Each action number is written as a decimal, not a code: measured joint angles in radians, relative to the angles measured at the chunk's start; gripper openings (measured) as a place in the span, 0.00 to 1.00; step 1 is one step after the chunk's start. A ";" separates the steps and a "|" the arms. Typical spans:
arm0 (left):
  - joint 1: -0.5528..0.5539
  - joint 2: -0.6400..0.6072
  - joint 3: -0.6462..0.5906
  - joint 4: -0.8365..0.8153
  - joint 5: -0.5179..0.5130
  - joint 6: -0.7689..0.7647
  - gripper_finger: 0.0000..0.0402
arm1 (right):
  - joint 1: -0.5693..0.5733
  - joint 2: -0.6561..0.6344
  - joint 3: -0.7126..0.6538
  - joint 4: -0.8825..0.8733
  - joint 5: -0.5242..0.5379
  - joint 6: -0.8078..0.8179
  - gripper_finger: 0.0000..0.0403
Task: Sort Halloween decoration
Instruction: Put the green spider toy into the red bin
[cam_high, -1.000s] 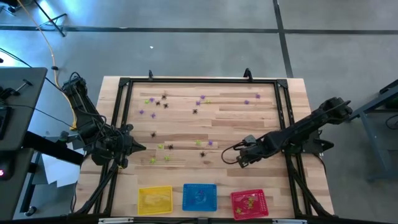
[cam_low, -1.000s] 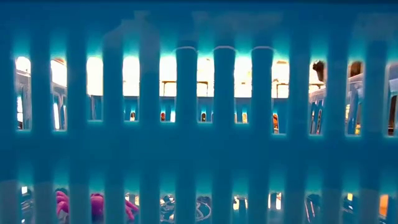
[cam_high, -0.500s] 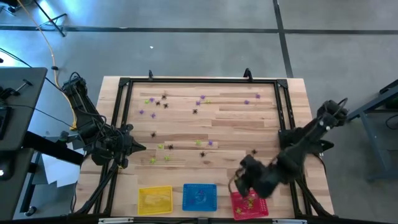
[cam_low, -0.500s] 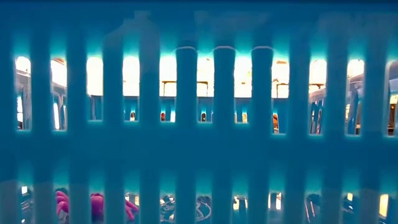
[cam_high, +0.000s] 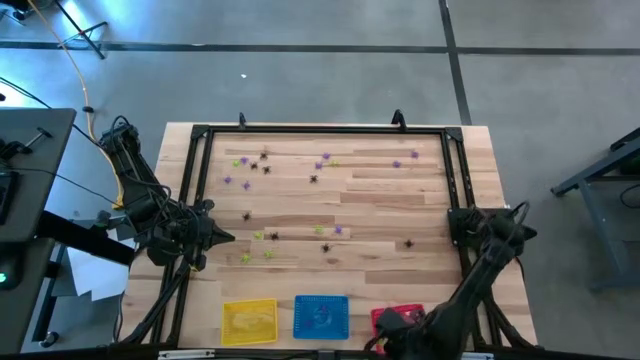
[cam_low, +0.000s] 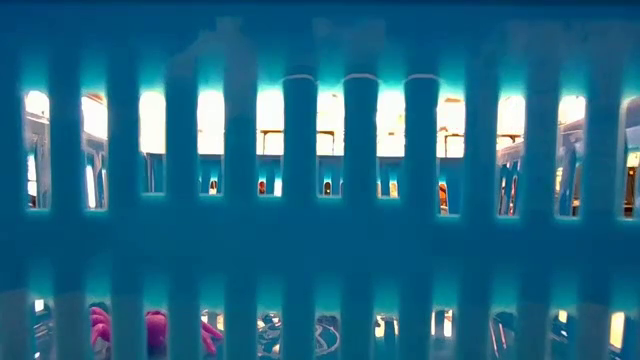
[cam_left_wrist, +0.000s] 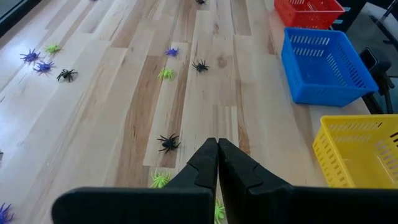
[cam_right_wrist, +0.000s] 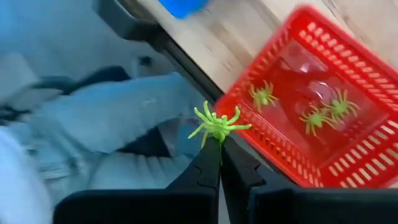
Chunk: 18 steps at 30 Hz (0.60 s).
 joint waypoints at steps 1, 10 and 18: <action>0.000 0.000 0.000 0.000 0.000 0.000 0.00 | 0.000 0.017 0.006 -0.010 -0.011 -0.004 0.00; 0.000 0.000 0.000 0.000 -0.002 0.045 0.00 | -0.036 0.052 -0.136 -0.058 -0.082 0.011 0.00; 0.000 0.000 0.000 0.000 -0.004 0.047 0.00 | -0.069 0.049 -0.236 -0.011 -0.177 -0.032 0.00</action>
